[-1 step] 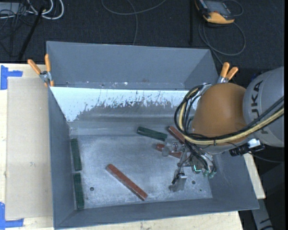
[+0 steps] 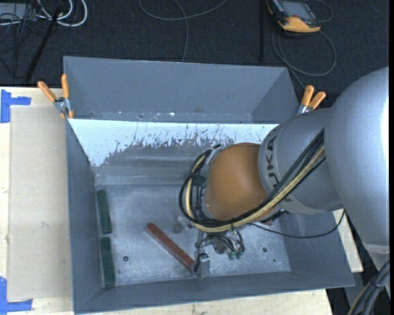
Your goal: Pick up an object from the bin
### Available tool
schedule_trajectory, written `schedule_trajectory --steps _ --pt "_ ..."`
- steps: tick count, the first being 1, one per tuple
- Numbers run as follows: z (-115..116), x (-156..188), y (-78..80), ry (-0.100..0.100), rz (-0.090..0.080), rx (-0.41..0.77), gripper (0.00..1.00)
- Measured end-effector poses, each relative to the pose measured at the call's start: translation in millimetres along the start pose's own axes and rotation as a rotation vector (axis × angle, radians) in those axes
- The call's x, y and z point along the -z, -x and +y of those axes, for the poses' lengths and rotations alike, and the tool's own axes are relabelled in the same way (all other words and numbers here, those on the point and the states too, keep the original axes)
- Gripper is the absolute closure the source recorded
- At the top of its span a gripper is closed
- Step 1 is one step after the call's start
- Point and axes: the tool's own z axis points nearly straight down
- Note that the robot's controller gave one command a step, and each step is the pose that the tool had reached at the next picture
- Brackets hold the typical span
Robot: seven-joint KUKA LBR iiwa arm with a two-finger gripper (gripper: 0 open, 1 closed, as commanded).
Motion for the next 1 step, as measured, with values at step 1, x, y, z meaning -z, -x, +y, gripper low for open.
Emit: schedule_trajectory --steps 1 --pt "51.7 2.4 7.5 -0.001 -0.008 -0.028 0.0"
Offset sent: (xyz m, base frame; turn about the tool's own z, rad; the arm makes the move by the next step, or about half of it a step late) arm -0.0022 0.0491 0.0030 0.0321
